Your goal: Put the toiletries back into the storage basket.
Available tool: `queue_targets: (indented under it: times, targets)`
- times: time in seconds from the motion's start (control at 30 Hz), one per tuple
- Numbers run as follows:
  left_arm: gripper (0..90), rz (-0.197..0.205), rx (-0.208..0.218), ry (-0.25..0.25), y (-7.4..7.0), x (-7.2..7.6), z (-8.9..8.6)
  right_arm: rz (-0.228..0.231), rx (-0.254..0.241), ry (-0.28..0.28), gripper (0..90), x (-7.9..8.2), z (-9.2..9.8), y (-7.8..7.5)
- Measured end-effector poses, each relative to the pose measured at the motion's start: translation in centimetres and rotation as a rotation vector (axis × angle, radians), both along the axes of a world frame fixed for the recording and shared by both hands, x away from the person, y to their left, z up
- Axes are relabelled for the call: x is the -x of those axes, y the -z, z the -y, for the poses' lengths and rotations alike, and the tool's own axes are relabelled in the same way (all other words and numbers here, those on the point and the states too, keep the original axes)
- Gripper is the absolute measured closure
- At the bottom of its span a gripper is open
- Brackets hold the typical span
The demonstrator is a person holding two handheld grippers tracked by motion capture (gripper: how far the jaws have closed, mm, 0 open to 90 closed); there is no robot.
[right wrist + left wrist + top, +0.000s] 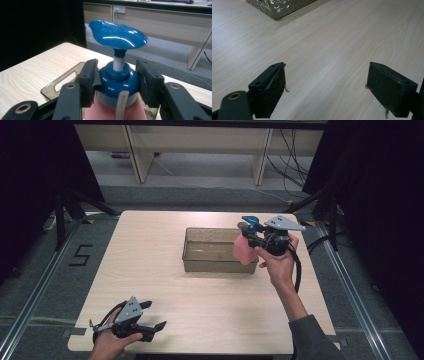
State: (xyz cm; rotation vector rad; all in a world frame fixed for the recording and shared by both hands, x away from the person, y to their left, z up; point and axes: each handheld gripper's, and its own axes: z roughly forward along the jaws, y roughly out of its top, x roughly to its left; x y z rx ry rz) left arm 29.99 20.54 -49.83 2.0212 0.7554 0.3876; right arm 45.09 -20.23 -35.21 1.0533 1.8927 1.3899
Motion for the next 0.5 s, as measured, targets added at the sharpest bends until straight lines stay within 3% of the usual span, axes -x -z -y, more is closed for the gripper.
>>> queue_targets:
  times: [0.2,0.27,0.3,0.4,0.43,0.47,0.5]
  targets:
    - [15.1,-0.002,0.000,0.003,0.0,0.0,0.0,-0.020,-0.016,0.017,53.8,-1.1,-0.2,0.3]
    - [15.1,0.001,0.009,-0.003,0.0,-0.1,0.1,-0.003,0.005,0.019,53.8,-1.5,-0.2,0.6]
    - [15.1,-0.003,0.005,0.001,0.0,-0.1,0.1,-0.023,-0.018,0.022,53.8,-1.7,-0.4,0.8]
    - [15.1,0.000,0.009,-0.001,0.0,0.0,0.1,-0.032,-0.012,0.025,53.8,-2.3,-0.5,1.3]
    - [15.1,0.018,-0.015,0.000,0.0,-0.1,0.0,-0.030,-0.010,0.027,53.8,-2.4,-0.5,1.4]
    - [15.1,0.003,0.005,0.000,0.0,0.0,0.1,-0.037,-0.009,0.037,53.8,-2.5,-0.6,1.5]
    - [15.1,0.003,-0.001,-0.003,-0.1,0.0,0.1,-0.039,-0.015,0.043,53.8,-2.6,-0.7,1.6]
